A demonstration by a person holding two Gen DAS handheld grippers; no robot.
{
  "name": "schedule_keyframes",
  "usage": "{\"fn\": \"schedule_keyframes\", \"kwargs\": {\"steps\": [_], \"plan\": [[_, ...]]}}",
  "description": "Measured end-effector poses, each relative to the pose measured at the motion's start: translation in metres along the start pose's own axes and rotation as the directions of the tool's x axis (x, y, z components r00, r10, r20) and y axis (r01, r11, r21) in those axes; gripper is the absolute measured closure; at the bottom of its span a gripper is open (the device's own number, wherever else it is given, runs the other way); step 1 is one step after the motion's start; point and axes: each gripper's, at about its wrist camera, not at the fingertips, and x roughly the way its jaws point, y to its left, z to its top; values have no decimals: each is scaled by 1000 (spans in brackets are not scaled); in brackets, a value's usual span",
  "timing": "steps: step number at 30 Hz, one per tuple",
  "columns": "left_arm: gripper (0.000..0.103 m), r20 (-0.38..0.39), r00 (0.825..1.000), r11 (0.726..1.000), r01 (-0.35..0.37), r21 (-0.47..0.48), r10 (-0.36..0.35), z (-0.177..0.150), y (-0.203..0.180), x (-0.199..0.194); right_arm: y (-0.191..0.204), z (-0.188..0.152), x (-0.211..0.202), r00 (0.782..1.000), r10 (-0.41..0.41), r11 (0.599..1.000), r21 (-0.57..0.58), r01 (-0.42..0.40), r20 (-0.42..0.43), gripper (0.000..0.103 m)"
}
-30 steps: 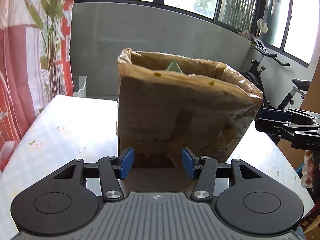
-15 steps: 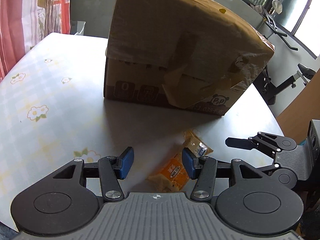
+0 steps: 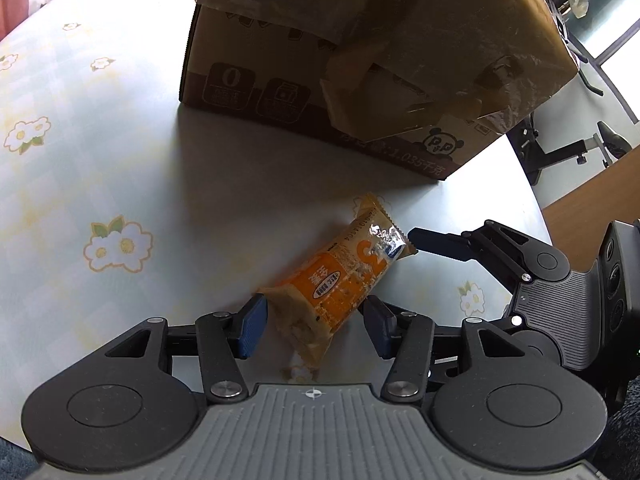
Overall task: Organize snacks
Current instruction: 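Grasp the orange-and-white wafer bar with both grippers at its two ends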
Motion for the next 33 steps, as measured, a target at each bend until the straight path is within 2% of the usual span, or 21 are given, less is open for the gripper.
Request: {"fn": "schedule_keyframes", "kwargs": {"steps": [5, 7, 10, 15, 20, 33], "plan": [[49, -4, 1000, 1000, 4, 1, -4, 5, -1, 12, 4, 0, 5, 1000, 17, 1000, -22, -18, -9, 28], [55, 9, 1000, 1000, -7, 17, 7, 9, -2, 15, 4, 0, 5, 1000, 26, 999, -21, -26, -2, 28], [57, 41, 999, 998, -29, 55, 27, 14, -4, 19, 1, 0, 4, 1000, 16, 1000, -12, -16, 7, 32], [57, 78, 997, 996, -25, 80, 19, 18, -4, 20, -15, -1, -2, 1000, 6, 998, 69, -9, 30, 58], [57, 125, 992, 990, -50, 136, 33, 13, -9, 18, -25, -6, -6, 999, 2, 991, 134, -9, 51, 68], [57, 168, 985, 986, -54, 161, 26, -1, -16, 8, -23, -13, -20, 997, -7, 967, 253, -14, 83, 69]]}}
